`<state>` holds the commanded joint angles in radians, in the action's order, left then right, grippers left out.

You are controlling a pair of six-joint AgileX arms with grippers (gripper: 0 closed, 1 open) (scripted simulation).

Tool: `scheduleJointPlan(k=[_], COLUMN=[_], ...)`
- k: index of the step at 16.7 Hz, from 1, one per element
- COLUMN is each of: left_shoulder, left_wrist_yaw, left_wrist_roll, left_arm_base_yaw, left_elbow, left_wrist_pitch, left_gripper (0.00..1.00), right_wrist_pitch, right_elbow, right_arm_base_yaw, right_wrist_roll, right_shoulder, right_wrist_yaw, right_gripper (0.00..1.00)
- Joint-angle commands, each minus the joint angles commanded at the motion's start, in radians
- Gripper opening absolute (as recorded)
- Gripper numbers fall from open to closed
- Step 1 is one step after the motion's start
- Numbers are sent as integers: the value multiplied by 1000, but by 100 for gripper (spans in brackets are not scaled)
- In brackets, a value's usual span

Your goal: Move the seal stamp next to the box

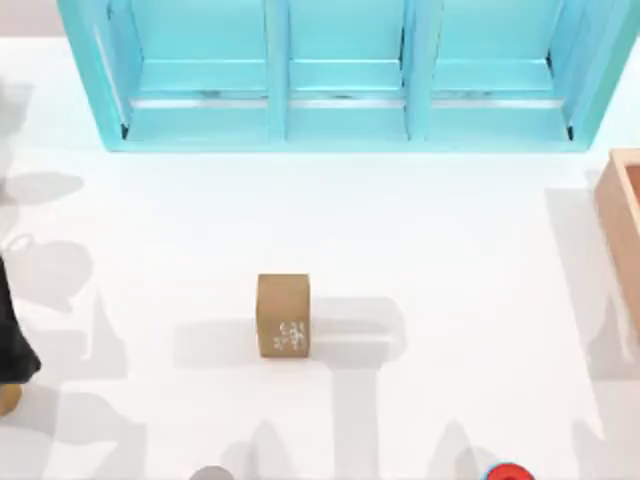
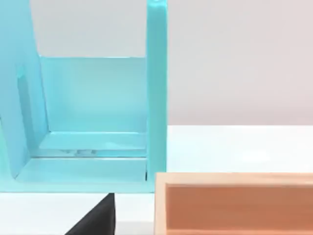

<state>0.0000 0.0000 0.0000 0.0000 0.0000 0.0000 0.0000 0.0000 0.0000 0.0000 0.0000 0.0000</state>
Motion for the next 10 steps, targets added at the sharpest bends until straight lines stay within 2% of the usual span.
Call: scheduleJointPlan(k=[5,10], left_shoulder=[0,0], left_wrist_yaw=[0,0], left_wrist_roll=[0,0], left_arm_base_yaw=[0,0], left_elbow=[0,0], left_wrist_pitch=[0,0], left_gripper=[100,100], right_wrist_pitch=[-41,-263], right_elbow=[36,253], right_arm_base_yaw=[14,76], right_wrist_roll=[16,99], right_shoulder=[51,323], right_wrist_yaw=[-2,-10], right_gripper=[100,100])
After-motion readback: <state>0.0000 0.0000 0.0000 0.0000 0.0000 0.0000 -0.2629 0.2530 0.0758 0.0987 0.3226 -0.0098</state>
